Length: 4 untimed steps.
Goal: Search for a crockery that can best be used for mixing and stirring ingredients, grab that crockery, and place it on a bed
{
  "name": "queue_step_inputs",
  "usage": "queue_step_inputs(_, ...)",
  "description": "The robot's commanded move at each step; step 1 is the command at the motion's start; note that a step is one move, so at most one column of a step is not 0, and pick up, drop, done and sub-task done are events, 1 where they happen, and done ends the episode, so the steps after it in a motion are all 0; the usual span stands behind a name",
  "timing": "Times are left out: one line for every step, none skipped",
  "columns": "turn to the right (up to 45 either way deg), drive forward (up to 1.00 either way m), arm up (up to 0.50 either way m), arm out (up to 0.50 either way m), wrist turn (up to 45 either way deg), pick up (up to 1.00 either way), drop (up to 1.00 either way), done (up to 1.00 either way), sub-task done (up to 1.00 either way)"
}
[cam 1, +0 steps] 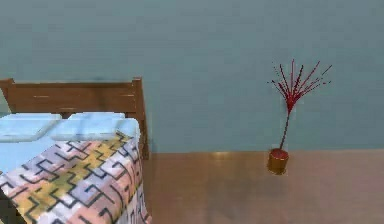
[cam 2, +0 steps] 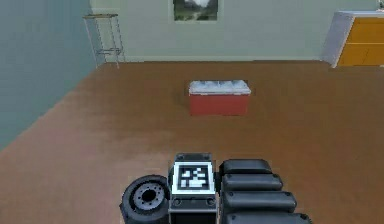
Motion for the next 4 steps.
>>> queue_step_inputs(45.0,0.00,0.00,0.00,0.0,0.00,0.00,0.00,0.00)
queue_step_inputs(42.0,0.00,0.00,0.00,0.0,0.00,0.00,0.00,0.00)
queue_step_inputs(0.0,0.35,0.00,0.00,0.0,0.00,0.00,0.00,0.00)
queue_step_inputs(-45.0,0.00,0.00,0.00,0.0,0.00,0.00,0.00,0.00)
